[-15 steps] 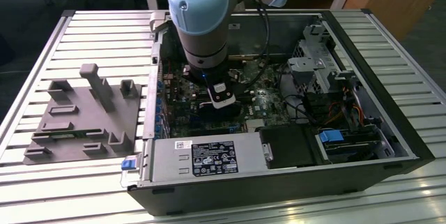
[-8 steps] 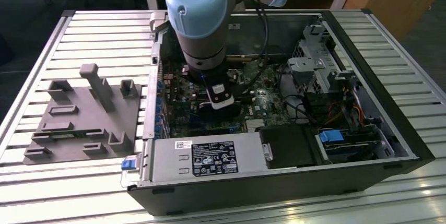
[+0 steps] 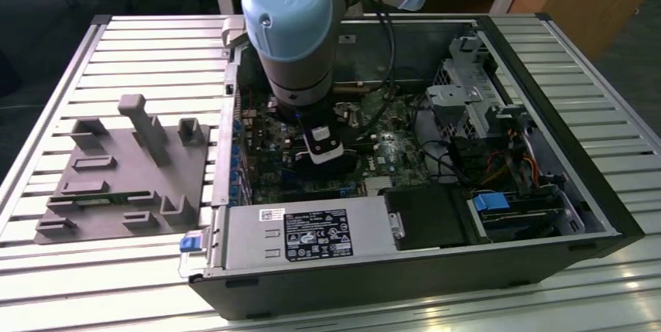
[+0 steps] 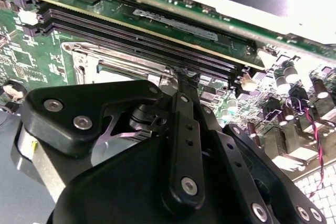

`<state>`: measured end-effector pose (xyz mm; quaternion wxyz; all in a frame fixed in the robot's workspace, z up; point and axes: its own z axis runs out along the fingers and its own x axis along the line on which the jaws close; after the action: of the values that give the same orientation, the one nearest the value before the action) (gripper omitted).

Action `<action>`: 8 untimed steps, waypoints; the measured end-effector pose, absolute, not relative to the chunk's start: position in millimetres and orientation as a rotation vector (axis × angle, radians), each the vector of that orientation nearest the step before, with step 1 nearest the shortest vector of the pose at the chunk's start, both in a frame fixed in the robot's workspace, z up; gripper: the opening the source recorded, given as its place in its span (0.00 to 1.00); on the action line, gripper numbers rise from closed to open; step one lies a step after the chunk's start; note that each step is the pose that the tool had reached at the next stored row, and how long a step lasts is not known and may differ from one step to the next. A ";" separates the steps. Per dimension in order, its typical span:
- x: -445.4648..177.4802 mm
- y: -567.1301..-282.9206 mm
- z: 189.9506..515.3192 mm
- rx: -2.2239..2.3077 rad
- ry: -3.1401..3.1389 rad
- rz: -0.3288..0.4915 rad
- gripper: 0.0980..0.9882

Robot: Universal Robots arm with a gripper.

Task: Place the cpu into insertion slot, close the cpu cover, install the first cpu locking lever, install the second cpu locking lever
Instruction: 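Install the second cpu locking lever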

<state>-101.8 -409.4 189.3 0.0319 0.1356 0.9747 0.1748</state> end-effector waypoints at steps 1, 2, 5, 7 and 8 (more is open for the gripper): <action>-102.1 -409.3 189.0 0.418 3.001 0.538 0.00; -102.5 -409.2 188.7 0.418 3.001 0.538 0.00; -103.8 -408.1 187.8 0.418 3.001 0.539 0.00; -104.8 -407.1 187.1 0.418 3.001 0.539 0.00; -105.2 -406.5 186.9 0.418 3.001 0.539 0.00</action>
<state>-105.2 -406.5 186.9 0.0320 0.1356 0.9747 0.1749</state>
